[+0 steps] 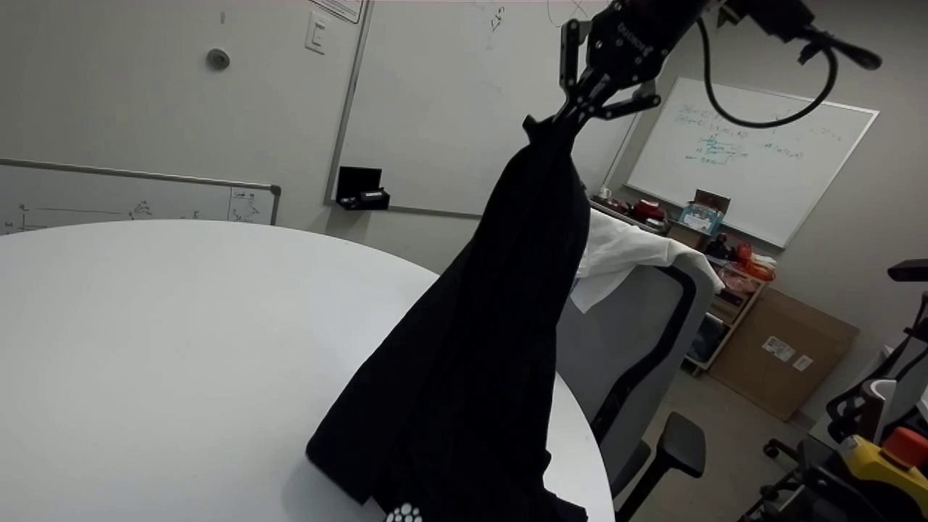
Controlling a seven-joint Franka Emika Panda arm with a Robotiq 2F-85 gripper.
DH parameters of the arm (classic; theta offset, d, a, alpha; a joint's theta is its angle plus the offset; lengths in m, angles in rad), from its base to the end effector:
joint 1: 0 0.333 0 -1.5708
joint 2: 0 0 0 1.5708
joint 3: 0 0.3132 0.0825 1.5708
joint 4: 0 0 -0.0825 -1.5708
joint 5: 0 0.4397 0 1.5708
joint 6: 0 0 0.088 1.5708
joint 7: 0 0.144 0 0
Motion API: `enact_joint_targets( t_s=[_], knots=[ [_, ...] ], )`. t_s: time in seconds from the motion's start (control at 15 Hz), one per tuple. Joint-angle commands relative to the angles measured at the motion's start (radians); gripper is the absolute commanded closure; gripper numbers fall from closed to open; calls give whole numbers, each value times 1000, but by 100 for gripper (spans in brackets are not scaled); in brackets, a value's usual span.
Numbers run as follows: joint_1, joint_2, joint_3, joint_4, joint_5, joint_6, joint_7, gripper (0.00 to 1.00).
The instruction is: Get the black cloth from the table and put it on the chair's backrest
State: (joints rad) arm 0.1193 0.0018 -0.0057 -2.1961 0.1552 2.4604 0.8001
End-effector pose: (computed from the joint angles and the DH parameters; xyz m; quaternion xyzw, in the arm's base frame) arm 0.6057 0.0726 0.3388 -0.9128 0.3829 -0.0923 0.1081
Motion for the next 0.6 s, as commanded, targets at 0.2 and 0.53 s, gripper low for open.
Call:
enact_joint_targets(
  t_s=[0.2,0.53],
  knots=[
    [-57,-218,28,-39,7,15,-47,99],
    [-105,-312,20,-18,22,20,-67,99]
  ],
)
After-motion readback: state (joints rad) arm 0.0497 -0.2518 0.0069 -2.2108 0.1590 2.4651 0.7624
